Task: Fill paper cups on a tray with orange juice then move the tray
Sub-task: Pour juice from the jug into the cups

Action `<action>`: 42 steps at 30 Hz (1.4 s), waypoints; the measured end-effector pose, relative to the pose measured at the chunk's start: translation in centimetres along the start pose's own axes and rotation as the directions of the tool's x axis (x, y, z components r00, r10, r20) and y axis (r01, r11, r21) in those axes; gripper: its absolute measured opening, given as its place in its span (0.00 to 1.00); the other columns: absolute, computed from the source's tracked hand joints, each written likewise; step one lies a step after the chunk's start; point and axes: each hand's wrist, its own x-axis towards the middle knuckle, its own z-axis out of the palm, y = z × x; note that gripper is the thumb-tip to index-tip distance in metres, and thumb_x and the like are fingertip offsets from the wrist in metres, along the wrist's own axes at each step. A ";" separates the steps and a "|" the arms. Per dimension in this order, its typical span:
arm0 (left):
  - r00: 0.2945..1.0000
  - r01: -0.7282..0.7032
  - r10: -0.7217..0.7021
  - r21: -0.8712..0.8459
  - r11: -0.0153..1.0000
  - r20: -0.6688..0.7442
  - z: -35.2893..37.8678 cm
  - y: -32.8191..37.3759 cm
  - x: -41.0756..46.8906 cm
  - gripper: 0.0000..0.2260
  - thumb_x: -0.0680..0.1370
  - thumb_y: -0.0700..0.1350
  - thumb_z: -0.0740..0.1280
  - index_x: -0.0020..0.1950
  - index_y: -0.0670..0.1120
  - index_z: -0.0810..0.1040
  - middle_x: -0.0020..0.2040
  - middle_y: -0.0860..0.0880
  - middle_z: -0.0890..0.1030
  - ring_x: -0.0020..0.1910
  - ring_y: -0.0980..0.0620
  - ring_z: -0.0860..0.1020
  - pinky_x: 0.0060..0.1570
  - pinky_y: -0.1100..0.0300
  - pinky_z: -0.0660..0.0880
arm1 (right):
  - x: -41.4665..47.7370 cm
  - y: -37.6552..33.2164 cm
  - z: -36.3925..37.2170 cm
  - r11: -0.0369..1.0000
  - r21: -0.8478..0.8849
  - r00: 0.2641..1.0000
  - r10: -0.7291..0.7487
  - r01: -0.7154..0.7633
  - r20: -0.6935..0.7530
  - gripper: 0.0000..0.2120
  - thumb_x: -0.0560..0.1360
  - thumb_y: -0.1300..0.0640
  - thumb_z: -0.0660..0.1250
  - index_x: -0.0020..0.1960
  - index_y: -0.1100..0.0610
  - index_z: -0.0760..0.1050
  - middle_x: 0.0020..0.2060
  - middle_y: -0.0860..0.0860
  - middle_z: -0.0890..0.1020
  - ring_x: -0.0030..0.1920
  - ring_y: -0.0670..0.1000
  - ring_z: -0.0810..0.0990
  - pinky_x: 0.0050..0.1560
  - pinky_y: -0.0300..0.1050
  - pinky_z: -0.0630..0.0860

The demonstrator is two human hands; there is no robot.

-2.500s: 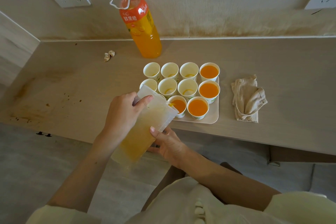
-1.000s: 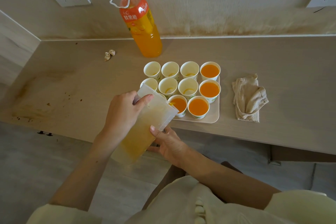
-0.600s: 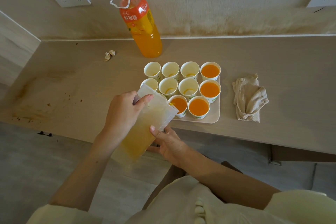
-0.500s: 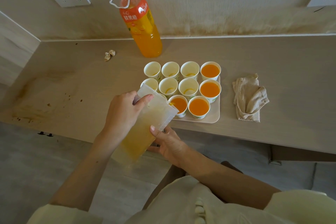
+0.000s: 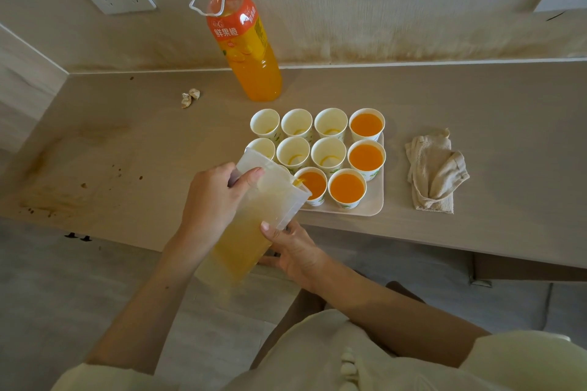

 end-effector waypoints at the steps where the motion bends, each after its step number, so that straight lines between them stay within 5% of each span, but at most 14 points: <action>1: 1.000 0.005 -0.005 -0.006 1.000 -0.005 0.0 -0.1 0.0 0.24 0.75 0.54 0.69 0.27 0.48 0.60 0.24 0.55 0.63 0.25 0.56 0.63 0.28 0.61 0.59 | 0.0 0.0 0.0 1.000 -0.005 1.000 0.003 -0.003 -0.004 0.55 0.50 0.39 0.84 0.71 0.49 0.64 0.64 0.52 0.77 0.64 0.56 0.76 0.61 0.59 0.76; 7: 1.000 0.006 -0.006 -0.028 1.000 -0.029 0.1 -0.9 -0.3 0.24 0.75 0.53 0.69 0.28 0.46 0.60 0.25 0.53 0.63 0.25 0.54 0.62 0.27 0.65 0.61 | 0.1 0.0 0.0 1.000 -0.009 1.000 0.007 -0.007 -0.030 0.54 0.48 0.41 0.84 0.69 0.49 0.65 0.63 0.52 0.78 0.63 0.55 0.77 0.60 0.58 0.77; 13: 0.998 0.033 -0.039 -0.120 0.992 -0.052 0.3 -1.7 -1.0 0.23 0.75 0.52 0.68 0.29 0.45 0.59 0.26 0.51 0.63 0.27 0.52 0.61 0.29 0.58 0.61 | -0.2 -0.4 -0.2 0.997 -0.076 0.996 -0.014 0.007 -0.094 0.43 0.60 0.49 0.79 0.70 0.49 0.63 0.62 0.49 0.77 0.60 0.51 0.78 0.56 0.51 0.79; 20: 0.995 0.035 -0.051 -0.168 0.985 -0.090 -0.1 -2.1 -1.0 0.21 0.76 0.51 0.68 0.30 0.43 0.62 0.27 0.47 0.66 0.28 0.51 0.64 0.30 0.57 0.63 | 0.1 -1.1 0.1 0.988 -0.153 0.991 -0.034 0.014 -0.128 0.50 0.58 0.46 0.82 0.73 0.49 0.59 0.65 0.50 0.74 0.66 0.55 0.73 0.64 0.56 0.74; 25: 0.996 0.005 -0.021 -0.184 0.983 -0.088 -0.6 -1.1 0.1 0.21 0.76 0.51 0.68 0.30 0.44 0.62 0.27 0.49 0.65 0.28 0.51 0.63 0.30 0.57 0.62 | 0.1 -2.2 0.2 0.983 -0.155 0.990 -0.116 0.102 -0.084 0.50 0.56 0.43 0.81 0.71 0.48 0.61 0.63 0.49 0.75 0.64 0.52 0.74 0.50 0.42 0.80; 27: 0.997 -0.020 0.007 -0.163 0.986 -0.078 -0.7 -0.6 0.8 0.22 0.76 0.51 0.68 0.30 0.44 0.61 0.27 0.49 0.65 0.28 0.52 0.63 0.30 0.58 0.62 | 0.2 -2.5 0.1 0.980 -0.133 0.986 -0.155 0.145 -0.067 0.43 0.59 0.47 0.81 0.68 0.48 0.63 0.60 0.49 0.76 0.60 0.49 0.76 0.47 0.40 0.80; 33: 0.995 -0.087 0.078 -0.169 0.982 -0.056 -0.3 0.3 3.4 0.23 0.76 0.51 0.69 0.30 0.45 0.60 0.26 0.51 0.63 0.27 0.54 0.62 0.28 0.62 0.60 | 1.5 -3.2 -0.4 0.989 -0.048 0.980 -0.144 0.139 -0.139 0.50 0.56 0.45 0.82 0.72 0.50 0.63 0.64 0.50 0.77 0.64 0.53 0.76 0.61 0.60 0.76; 42: 0.994 -0.097 0.104 -0.180 0.979 0.033 0.3 2.2 6.3 0.23 0.74 0.52 0.70 0.29 0.46 0.61 0.26 0.51 0.62 0.25 0.55 0.62 0.27 0.62 0.59 | 2.5 -4.2 -0.8 0.983 0.066 0.976 -0.163 0.174 -0.147 0.51 0.54 0.43 0.84 0.71 0.50 0.64 0.64 0.51 0.77 0.64 0.55 0.77 0.62 0.63 0.75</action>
